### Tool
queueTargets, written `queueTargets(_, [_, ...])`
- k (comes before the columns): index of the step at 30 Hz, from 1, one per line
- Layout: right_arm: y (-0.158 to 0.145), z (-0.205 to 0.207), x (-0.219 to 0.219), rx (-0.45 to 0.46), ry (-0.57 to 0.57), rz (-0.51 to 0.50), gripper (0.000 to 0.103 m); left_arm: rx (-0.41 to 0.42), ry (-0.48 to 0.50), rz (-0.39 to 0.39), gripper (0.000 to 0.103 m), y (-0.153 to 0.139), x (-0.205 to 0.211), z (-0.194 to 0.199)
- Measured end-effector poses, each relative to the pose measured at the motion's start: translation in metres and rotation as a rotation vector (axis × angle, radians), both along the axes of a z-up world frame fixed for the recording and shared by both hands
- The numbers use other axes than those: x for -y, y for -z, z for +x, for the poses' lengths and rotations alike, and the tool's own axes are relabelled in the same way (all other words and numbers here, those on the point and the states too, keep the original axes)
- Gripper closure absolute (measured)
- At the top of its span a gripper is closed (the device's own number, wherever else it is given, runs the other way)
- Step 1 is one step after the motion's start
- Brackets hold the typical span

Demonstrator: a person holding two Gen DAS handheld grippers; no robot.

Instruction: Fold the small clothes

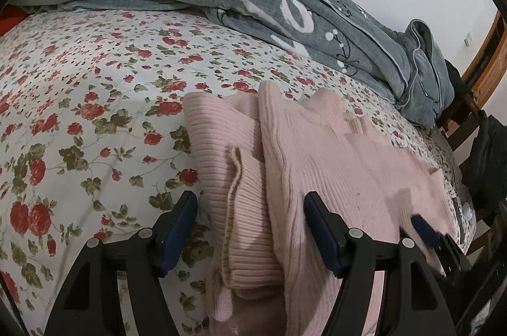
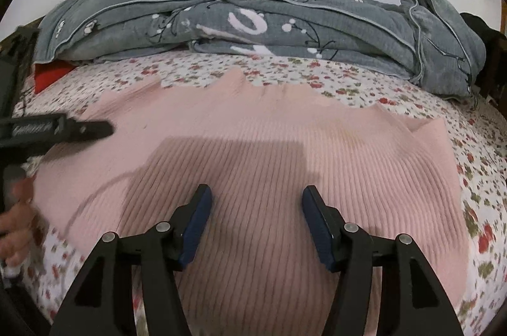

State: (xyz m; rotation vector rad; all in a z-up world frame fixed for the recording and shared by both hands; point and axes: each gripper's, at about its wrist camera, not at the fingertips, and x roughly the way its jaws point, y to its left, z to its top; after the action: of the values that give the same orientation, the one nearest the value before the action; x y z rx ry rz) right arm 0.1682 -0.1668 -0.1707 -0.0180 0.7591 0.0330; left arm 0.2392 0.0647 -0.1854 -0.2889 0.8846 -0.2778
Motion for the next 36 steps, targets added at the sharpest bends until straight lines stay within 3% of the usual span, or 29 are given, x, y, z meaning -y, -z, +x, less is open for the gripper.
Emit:
queueTargets(5, [0.0,0.005,-0.009,-0.004,0.056,-0.049,0.045,0.007,-0.009,-0.02,0.035,0.002,-0.003,0.001])
queueTargets(12, [-0.005,-0.044,-0.009,-0.031,0.045,-0.064,0.045,0.022,-0.014,-0.003,0.038,0.002,0.0,-0.005])
queueTargets(18, [-0.01,-0.075,0.005,-0.053,-0.019,0.011,0.045,-0.028,0.004,-0.062,0.04,0.001,-0.005,-0.008])
queueTargets(19, [-0.015,-0.079,0.012,-0.052,-0.026,0.044,0.045,-0.03,-0.003,-0.061,0.042,0.001,-0.006,-0.009])
queueTargets(21, [-0.023,-0.086,0.027,-0.049,-0.026,0.097,0.045,-0.037,-0.016,-0.071,0.062,0.001,-0.009,-0.011])
queueTargets(24, [-0.035,-0.094,0.051,-0.027,0.004,0.124,0.045,-0.065,-0.031,-0.124,0.079,0.0,-0.014,-0.011])
queueTargets(30, [-0.042,-0.103,0.111,-0.035,0.099,0.205,0.045,-0.067,-0.051,-0.115,0.082,-0.041,0.001,-0.009])
queueTargets(36, [-0.052,-0.115,0.165,-0.021,0.178,0.256,0.047,-0.02,-0.02,-0.065,0.082,-0.103,0.062,-0.013])
